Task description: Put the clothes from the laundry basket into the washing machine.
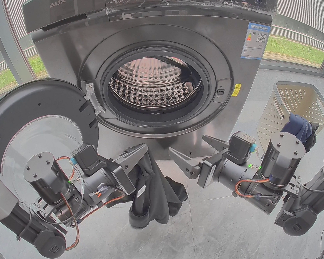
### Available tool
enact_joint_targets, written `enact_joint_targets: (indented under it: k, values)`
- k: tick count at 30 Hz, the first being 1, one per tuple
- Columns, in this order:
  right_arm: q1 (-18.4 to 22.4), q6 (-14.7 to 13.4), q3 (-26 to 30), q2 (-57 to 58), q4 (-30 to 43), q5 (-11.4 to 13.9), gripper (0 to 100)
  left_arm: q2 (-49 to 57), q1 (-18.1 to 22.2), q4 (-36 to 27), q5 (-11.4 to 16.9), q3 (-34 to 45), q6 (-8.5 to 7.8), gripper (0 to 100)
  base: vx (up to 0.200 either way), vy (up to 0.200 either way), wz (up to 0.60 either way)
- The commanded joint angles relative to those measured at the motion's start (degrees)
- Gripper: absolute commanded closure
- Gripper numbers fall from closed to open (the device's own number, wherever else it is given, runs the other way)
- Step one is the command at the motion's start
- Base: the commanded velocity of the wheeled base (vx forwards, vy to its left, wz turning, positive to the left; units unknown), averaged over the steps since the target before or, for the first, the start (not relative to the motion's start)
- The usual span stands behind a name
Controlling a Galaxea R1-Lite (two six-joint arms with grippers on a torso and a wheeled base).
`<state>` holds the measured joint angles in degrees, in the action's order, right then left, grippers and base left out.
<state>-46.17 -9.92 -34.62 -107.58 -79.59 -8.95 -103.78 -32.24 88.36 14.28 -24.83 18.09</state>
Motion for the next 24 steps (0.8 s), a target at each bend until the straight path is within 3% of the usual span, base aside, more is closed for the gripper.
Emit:
enact_joint_targets:
  k: [1,2,4,8,15,20,24]
  values:
    - [1.0,0.6,4.5,0.5,0.1,0.3,0,4.0,-1.1,0.1,-0.9,1.0,-3.5,100,0.0,0.0,0.0]
    - [0.2,0.7,5.9,0.4,0.1,0.4,0,5.3,-0.7,0.1,-0.9,1.5,-4.47,100,0.0,0.0,0.0]
    - [-0.4,0.8,6.8,0.0,0.1,0.7,0,6.6,-0.2,0.0,-0.8,1.2,-4.38,100,0.0,0.0,0.0]
    - [-3.2,0.8,7.1,-1.3,0.1,1.5,0,7.0,0.3,0.0,-1.0,-1.4,-6.31,100,0.0,0.0,0.0]
    - [-4.5,0.8,5.1,-10.1,-3.7,1.8,0,7.4,0.0,0.0,-1.1,-3.5,-6.31,100,0.0,0.0,0.0]
    - [-6.7,1.0,1.4,-14.8,-4.1,2.2,0,6.7,-0.1,0.0,-3.8,-5.4,-6.4,100,0.0,0.0,0.0]
    - [-7.8,1.0,-1.2,-17.1,-4.2,2.4,0,6.4,0.0,0.1,-4.0,-5.4,-6.23,100,0.0,0.0,0.0]
